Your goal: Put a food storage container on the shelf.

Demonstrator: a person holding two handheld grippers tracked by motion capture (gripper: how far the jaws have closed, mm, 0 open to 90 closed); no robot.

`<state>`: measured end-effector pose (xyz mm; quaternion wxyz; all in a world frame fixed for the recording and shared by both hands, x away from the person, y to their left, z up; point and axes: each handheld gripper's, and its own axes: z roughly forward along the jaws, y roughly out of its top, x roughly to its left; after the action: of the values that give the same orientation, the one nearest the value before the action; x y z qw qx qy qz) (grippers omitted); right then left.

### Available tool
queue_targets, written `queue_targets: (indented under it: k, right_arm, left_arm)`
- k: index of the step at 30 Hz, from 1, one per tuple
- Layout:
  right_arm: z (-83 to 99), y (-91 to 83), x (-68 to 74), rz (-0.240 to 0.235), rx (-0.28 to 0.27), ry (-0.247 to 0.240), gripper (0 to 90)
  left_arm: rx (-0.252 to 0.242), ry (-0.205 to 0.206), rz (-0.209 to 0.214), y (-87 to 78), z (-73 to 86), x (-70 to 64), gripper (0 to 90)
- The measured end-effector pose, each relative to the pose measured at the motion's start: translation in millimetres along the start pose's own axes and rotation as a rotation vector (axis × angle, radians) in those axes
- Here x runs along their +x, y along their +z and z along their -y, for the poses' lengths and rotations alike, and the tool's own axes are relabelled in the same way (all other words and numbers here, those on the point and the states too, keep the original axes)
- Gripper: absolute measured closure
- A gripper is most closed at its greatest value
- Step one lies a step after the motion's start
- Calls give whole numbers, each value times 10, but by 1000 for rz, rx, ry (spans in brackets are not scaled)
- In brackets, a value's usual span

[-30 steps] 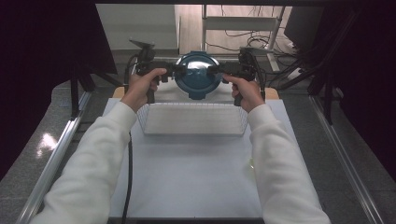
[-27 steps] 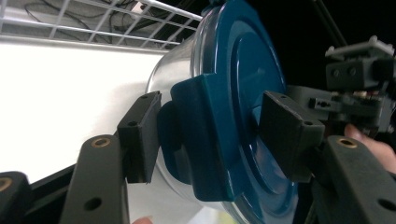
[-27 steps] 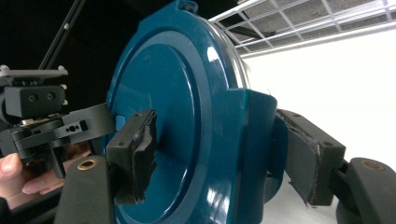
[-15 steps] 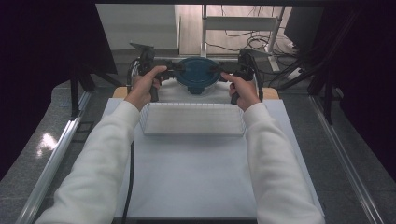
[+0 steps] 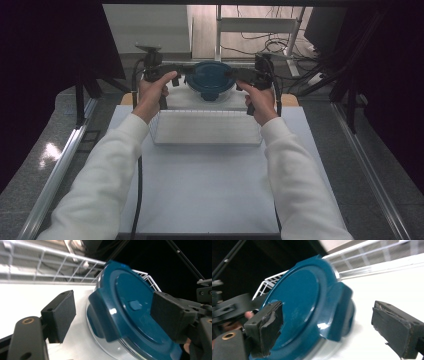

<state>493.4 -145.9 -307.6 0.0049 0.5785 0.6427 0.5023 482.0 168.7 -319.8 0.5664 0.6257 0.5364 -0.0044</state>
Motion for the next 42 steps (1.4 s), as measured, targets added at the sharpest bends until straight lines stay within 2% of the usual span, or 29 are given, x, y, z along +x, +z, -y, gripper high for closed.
queue_targets:
  k: [2, 4, 7, 9, 12, 13, 14, 16, 17, 18, 22, 24, 28, 30, 32, 34, 35, 36, 37, 38, 40, 42]
  right_arm:
    - [9, -86, -8, 20, -22, -31, 103]
    - [32, -208, -16, 22, -35, -67, 108]
    - [118, -408, -23, -4, -45, -132, 127]
    - [201, -539, -21, -4, -50, -196, 146]
    - [374, -748, -6, -14, -53, -286, 172]
    - [374, -748, -6, -14, -53, -286, 172]
    - [501, -868, 3, -20, -45, -343, 178]
    - [628, -965, 3, -12, -47, -386, 190]
    - [703, -1017, -4, -11, -42, -409, 199]
    - [798, -1081, -21, -10, -37, -427, 206]
    - [1072, -1271, -124, -2, -25, -456, 244]
    - [1223, -1354, -209, 10, -3, -466, 256]
    - [1450, -1438, -373, 9, 38, -465, 265]
    - [1545, -1454, -452, 4, 50, -452, 267]
    - [1629, -1463, -514, 4, 62, -445, 270]
    - [1724, -1479, -581, 4, 76, -439, 265]
    - [1774, -1496, -618, 3, 75, -433, 269]
    - [1774, -1496, -618, 3, 75, -433, 269]
    - [1879, -1525, -686, 16, 110, -434, 267]
    - [1929, -1542, -712, 28, 116, -439, 268]
    - [2015, -1567, -765, 42, 132, -434, 268]
    - [2070, -1578, -805, 52, 141, -427, 270]
  left_arm:
    - [-22, 51, -14, -94, 41, -79, 191]
    - [-29, 75, -4, -190, 109, -146, 194]
    - [-9, 119, 13, -320, 238, -228, 196]
    - [2, 147, 21, -400, 337, -274, 205]
    - [40, 216, 26, -504, 516, -312, 245]
    - [40, 216, 26, -504, 516, -312, 247]
    - [59, 247, 25, -573, 680, -337, 248]
    - [63, 259, 16, -628, 817, -351, 251]
    - [63, 259, 16, -628, 817, -351, 252]
    - [63, 245, 36, -694, 982, -348, 252]
    - [69, 255, 34, -817, 1311, -357, 252]
    - [78, 264, 18, -851, 1475, -361, 252]
    - [116, 274, 40, -880, 1738, -384, 249]
    - [115, 295, 20, -901, 1863, -403, 250]
    - [135, 323, -1, -899, 1971, -400, 250]
    - [152, 333, -16, -906, 2087, -373, 250]
    - [150, 335, -26, -918, 2156, -358, 249]
    - [150, 335, -26, -918, 2156, -358, 250]
    - [148, 336, -34, -938, 2278, -328, 250]
    - [149, 336, -43, -941, 2330, -321, 251]
    - [188, 342, -53, -930, 2445, -292, 250]
    - [198, 333, -61, -927, 2522, -257, 250]
